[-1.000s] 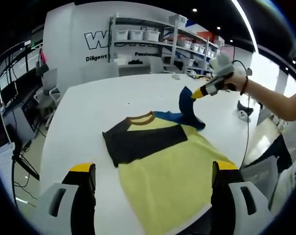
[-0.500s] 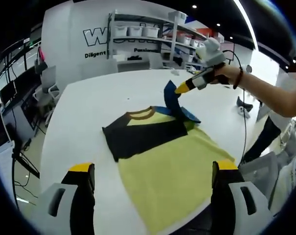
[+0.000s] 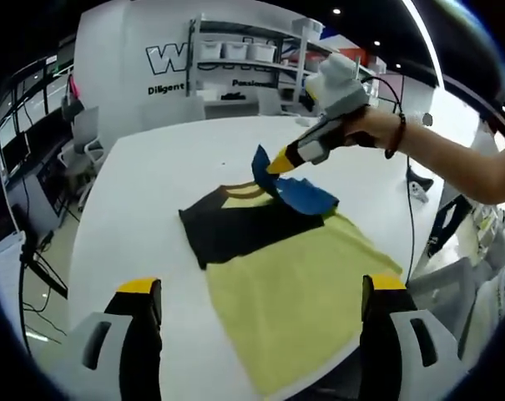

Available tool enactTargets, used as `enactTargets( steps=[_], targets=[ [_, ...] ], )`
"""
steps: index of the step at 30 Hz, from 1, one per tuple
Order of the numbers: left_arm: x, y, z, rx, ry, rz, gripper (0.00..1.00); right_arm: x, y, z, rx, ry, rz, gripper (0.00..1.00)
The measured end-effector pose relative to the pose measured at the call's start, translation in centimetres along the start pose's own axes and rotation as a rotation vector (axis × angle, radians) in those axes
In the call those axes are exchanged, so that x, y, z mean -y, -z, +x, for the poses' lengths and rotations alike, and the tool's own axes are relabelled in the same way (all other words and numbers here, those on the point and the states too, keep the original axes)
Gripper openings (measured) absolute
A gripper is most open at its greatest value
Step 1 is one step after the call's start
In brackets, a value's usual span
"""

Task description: Fold the garment on the visible template until the final outline fits inside the template.

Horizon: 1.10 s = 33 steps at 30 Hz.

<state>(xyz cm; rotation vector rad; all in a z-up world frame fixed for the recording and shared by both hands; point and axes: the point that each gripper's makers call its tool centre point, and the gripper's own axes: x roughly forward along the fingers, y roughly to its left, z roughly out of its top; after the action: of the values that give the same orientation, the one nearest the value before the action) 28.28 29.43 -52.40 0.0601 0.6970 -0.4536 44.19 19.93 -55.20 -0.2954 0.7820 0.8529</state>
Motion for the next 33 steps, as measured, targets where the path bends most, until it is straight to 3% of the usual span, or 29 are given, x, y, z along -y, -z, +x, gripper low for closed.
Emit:
enactTargets(
  steps=[13, 16, 22, 27, 30, 33],
  targets=[
    [-1.0, 0.5, 0.0, -0.001, -0.015, -0.016, 0.99, -2.8, 0.0, 4.2, -0.018, -0.030, -0.001, 0.00],
    [-0.9, 0.5, 0.3, -0.002, -0.008, -0.016, 0.99, -3.7, 0.7, 5.8, -0.047, -0.051, 0.016, 0.00],
    [-1.1, 0.5, 0.5, -0.003, -0.007, -0.006, 0.99, -4.9, 2.0, 8.1, -0.074, -0.077, -0.031, 0.00],
    [-1.4, 0.5, 0.5, 0.007, -0.010, -0.011, 0.99, -5.8, 2.4, 9.5, -0.064, -0.128, -0.012, 0.00],
    [-1.8, 0.8, 0.4, 0.002, -0.014, -0.016, 0.99, -6.6, 2.7, 10.0, -0.062, -0.162, -0.066, 0.00],
    [-2.1, 0.9, 0.4, 0.002, -0.020, -0.027, 0.99, -7.3, 2.6, 10.0, -0.048, -0.184, -0.071, 0.14]
  ],
)
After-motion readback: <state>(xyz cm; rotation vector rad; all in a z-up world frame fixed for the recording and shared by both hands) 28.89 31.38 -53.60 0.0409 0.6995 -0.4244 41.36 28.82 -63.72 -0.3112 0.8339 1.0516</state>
